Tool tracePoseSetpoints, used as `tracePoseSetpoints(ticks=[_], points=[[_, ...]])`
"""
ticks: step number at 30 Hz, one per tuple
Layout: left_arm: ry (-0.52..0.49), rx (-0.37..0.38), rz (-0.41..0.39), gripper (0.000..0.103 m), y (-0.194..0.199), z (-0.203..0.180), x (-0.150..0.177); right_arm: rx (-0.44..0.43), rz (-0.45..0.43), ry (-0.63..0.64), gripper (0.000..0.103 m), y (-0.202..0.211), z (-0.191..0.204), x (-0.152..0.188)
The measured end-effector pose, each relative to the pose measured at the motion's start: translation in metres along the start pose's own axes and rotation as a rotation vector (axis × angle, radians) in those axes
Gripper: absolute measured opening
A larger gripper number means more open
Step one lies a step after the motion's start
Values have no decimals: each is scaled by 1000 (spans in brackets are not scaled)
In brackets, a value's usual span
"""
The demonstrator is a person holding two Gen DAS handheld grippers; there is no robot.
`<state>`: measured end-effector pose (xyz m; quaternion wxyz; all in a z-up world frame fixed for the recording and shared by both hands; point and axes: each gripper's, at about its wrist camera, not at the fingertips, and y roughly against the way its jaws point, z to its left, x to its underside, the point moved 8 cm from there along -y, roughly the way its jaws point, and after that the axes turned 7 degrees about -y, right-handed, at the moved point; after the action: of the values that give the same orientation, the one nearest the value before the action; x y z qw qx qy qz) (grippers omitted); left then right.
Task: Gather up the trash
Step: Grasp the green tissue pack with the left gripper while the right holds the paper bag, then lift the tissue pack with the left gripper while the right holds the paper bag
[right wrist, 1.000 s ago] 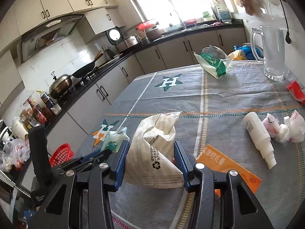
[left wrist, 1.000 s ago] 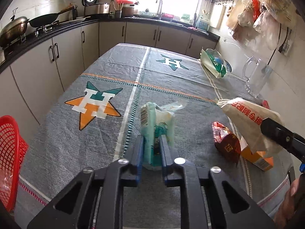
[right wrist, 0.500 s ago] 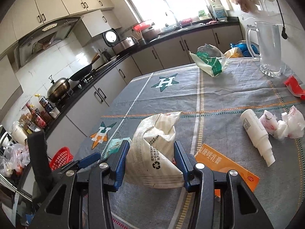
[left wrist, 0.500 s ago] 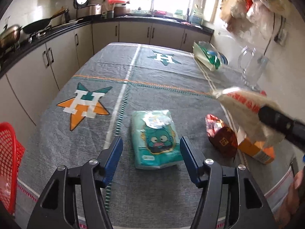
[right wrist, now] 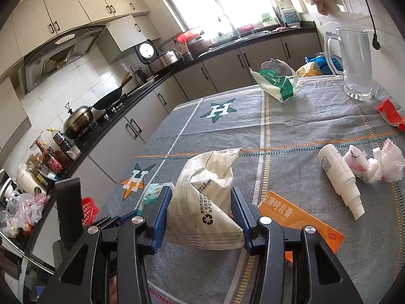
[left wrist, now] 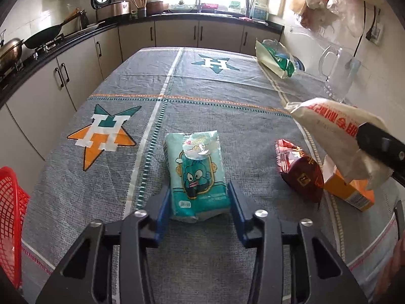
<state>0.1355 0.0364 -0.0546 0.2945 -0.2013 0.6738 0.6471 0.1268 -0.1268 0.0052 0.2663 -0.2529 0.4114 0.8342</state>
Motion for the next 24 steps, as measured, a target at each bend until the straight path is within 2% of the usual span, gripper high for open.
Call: tracePoseSetpoints(ticks=[3, 12, 24], points=[[-7, -14, -33, 31, 7, 1, -2, 1, 2, 7, 52, -1, 2, 1], [49, -59, -116, 31, 24, 19, -10, -1, -1, 31, 52, -1, 7, 4], [29, -113, -138, 31, 29, 20, -12, -8, 8, 68, 52, -5, 14, 10]])
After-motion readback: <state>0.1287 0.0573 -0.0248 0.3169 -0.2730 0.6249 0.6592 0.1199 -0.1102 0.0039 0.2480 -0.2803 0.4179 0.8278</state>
